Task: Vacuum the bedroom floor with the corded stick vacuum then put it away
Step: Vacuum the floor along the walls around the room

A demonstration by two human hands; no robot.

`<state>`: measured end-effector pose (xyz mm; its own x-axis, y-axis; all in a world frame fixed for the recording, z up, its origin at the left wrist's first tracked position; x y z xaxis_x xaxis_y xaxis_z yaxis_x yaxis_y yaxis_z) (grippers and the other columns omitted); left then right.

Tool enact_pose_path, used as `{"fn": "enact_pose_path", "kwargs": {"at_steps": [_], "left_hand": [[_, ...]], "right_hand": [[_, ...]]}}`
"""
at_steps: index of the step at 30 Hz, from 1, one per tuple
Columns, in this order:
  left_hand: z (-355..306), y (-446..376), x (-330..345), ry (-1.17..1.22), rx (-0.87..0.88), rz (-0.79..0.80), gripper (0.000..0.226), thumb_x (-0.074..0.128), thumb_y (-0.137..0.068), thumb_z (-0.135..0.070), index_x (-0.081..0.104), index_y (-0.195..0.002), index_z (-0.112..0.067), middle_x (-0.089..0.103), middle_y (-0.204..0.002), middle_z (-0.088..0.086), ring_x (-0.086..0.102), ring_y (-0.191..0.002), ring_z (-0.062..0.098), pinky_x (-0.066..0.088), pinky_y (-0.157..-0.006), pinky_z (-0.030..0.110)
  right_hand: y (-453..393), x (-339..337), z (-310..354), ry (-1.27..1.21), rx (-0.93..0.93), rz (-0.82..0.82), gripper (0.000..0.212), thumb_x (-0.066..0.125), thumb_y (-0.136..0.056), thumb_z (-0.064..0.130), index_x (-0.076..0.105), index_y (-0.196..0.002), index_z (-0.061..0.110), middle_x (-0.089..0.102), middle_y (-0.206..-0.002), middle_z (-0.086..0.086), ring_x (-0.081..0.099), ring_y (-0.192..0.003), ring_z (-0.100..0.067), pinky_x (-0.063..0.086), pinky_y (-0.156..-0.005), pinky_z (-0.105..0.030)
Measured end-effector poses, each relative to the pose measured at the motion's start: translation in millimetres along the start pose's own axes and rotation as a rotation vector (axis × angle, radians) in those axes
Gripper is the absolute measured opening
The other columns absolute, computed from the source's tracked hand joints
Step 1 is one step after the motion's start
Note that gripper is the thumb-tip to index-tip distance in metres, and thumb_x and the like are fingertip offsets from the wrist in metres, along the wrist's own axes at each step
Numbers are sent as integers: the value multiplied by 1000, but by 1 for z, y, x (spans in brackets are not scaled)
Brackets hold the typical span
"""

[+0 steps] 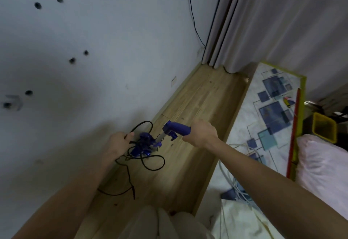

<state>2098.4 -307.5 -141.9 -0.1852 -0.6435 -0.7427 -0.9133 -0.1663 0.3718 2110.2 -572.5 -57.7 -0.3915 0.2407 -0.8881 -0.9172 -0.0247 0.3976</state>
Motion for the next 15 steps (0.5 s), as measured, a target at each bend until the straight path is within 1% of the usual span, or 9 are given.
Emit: {"fn": "enact_pose_path", "kwargs": {"at_steps": [3, 5, 9, 11, 13, 15], "left_hand": [[18, 24, -12, 20, 58, -41, 52, 42, -102, -33, 40, -53, -15, 41, -50, 0, 38, -47, 15, 29, -47, 29], [38, 44, -24, 13, 80, -58, 53, 41, -101, -37, 38, -54, -14, 40, -50, 1, 38, -47, 16, 28, -48, 30], [88, 85, -46, 61, 131, -77, 53, 43, -100, -42, 37, -54, -15, 39, -51, 0, 38, -48, 16, 26, -48, 30], [115, 109, -56, 69, 140, -75, 53, 44, -100, -41, 38, -54, -16, 40, -50, 0, 39, -49, 17, 26, -47, 28], [142, 133, -64, 70, 132, -61, 51, 46, -99, -40, 39, -53, -18, 41, -50, -1, 40, -49, 16, 26, -46, 27], [167, 155, -68, 57, 120, -48, 50, 47, -99, -41, 41, -55, -17, 43, -51, -1, 41, -49, 14, 27, -47, 27]], "right_hand": [[25, 16, 18, -24, 35, -6, 35, 69, -84, 30, 55, -112, 14, 61, -91, -2, 64, -82, -16, 57, -79, -33], [48, 30, 34, -42, 72, -16, 34, 68, -84, 30, 55, -111, 14, 60, -87, -2, 64, -79, -16, 57, -78, -31], [104, 62, 66, -100, 157, -43, 23, 66, -87, 27, 51, -100, 15, 57, -75, 1, 59, -62, -10, 55, -65, -24], [134, 80, 81, -132, 190, -58, 21, 66, -88, 25, 51, -98, 14, 58, -74, 0, 59, -58, -9, 52, -57, -22], [163, 95, 97, -144, 214, -55, 21, 66, -88, 25, 54, -99, 13, 58, -73, 0, 58, -57, -8, 46, -50, -19], [187, 105, 109, -132, 210, -55, 22, 67, -87, 26, 55, -100, 14, 58, -73, 1, 57, -58, -8, 43, -49, -19]]}}
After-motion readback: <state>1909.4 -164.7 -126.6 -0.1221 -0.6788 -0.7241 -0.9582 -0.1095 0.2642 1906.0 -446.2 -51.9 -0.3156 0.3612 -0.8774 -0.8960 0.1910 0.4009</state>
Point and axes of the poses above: each hand's wrist, its own y-axis away from the middle knuckle, its own x-axis out of the palm, z = x × y, the point moved 1 cm from there along -y, towards the middle knuckle
